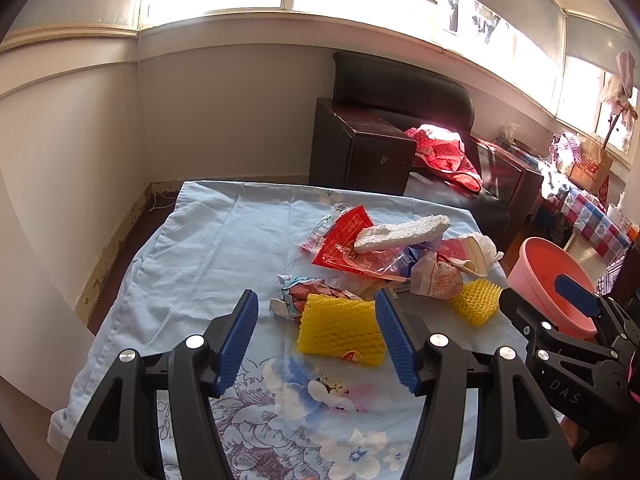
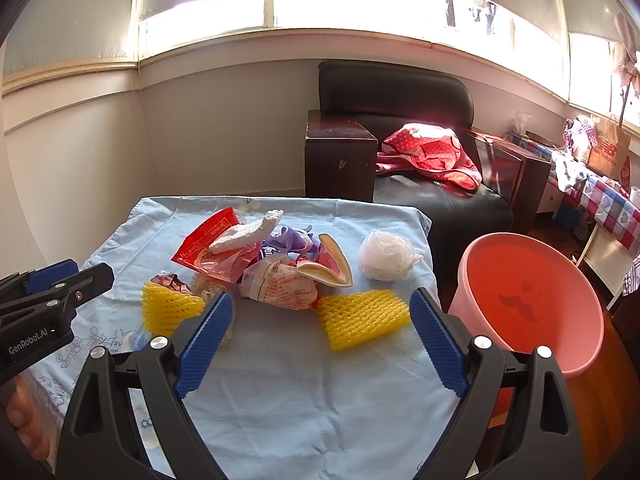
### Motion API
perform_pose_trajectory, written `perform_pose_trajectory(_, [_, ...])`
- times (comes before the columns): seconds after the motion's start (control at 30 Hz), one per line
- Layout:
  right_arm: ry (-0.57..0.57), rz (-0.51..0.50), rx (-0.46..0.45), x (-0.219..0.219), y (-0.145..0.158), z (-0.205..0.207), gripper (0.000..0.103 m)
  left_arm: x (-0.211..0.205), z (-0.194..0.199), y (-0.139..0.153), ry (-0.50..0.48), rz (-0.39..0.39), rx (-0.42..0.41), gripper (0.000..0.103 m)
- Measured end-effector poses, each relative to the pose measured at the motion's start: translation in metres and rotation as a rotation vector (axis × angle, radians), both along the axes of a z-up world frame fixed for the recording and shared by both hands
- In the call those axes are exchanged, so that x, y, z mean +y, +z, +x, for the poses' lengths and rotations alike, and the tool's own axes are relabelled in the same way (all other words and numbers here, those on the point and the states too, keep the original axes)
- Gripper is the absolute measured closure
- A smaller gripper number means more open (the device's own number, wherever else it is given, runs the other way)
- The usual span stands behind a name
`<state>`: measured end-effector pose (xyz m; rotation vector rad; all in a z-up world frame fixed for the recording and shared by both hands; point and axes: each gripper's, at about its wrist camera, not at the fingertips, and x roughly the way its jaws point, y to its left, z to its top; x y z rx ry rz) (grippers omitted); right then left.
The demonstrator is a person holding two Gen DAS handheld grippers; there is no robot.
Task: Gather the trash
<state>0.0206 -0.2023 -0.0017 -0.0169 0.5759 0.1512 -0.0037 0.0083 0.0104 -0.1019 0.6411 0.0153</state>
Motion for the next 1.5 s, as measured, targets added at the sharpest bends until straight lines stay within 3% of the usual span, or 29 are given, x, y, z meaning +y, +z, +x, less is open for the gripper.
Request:
perform_pose_trajectory(0.8, [-0.03,0.037,0.034,-0.025,-0.02,0.003,0.012,0.008,0.011,-0.019,-0.009,-0.043,0.037,0.042])
perform_pose_trajectory(1.2, [-0.025,0.049,0.061,-0.026,-0.027,0.008,0.012,0.002,0.014,-0.033,-0.073,-0.053,0.066,0.042])
perform_pose_trajectory(1.5, [-0.012,0.065,0.095,-0.029,-0.032,0.013,0.017,0.009,0.033,-0.048,-0.077,-0.095,0.137,0.051])
